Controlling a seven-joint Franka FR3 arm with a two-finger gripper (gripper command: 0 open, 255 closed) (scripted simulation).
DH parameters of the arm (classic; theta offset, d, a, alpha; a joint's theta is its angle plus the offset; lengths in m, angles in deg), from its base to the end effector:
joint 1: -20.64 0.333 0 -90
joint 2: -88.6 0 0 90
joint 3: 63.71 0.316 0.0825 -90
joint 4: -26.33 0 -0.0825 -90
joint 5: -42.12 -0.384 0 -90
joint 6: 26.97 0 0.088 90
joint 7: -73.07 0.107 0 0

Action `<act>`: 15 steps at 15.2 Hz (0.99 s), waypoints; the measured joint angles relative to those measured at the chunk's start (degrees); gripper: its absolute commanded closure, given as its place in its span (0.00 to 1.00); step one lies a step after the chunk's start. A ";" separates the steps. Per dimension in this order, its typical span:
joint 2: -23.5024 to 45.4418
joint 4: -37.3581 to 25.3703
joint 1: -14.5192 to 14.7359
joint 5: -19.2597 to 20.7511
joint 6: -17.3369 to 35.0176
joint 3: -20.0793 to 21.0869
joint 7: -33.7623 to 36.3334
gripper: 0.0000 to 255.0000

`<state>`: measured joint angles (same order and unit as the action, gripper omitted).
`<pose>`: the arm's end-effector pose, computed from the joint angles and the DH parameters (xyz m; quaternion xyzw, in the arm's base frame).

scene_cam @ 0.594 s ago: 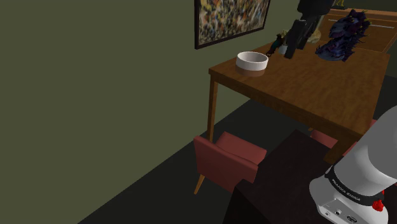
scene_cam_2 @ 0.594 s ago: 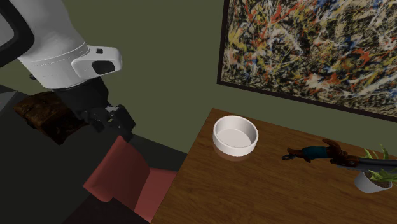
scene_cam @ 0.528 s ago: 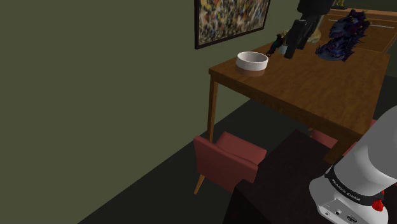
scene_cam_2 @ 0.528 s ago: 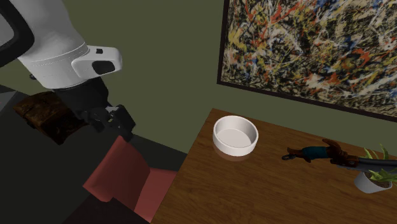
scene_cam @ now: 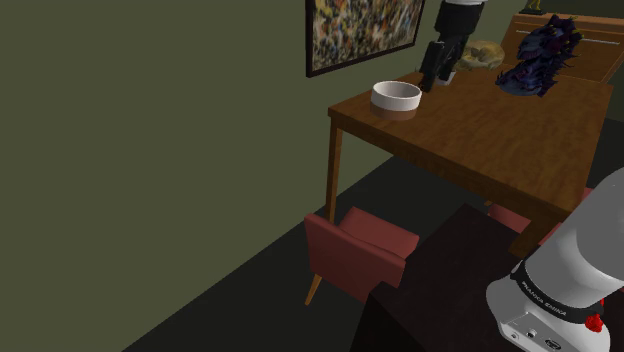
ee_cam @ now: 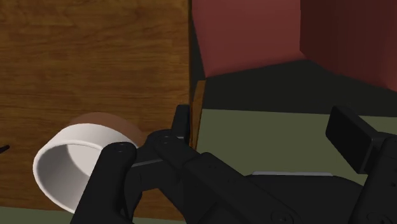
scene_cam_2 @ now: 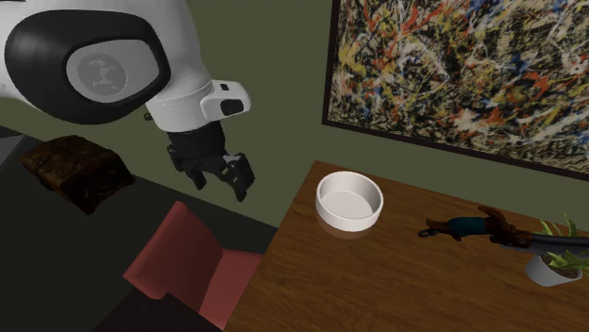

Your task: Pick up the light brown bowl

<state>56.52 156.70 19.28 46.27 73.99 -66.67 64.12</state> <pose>0.3853 -0.0389 0.5678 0.9982 0.0500 0.0205 0.0244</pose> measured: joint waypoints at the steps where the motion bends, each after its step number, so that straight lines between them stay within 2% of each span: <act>1: 2.74 -1.71 -0.16 0.09 1.02 -0.62 -0.62 0.00; 7: 15.27 -8.02 -1.01 -0.31 6.58 -3.65 -3.92 0.00; 12: 26.12 -15.49 -1.84 -1.79 9.35 -5.77 -7.02 0.00; 15: 33.48 -22.24 -2.49 -3.27 9.51 -6.69 -8.91 0.00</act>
<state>90.00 134.46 16.80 43.00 83.50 -73.36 55.22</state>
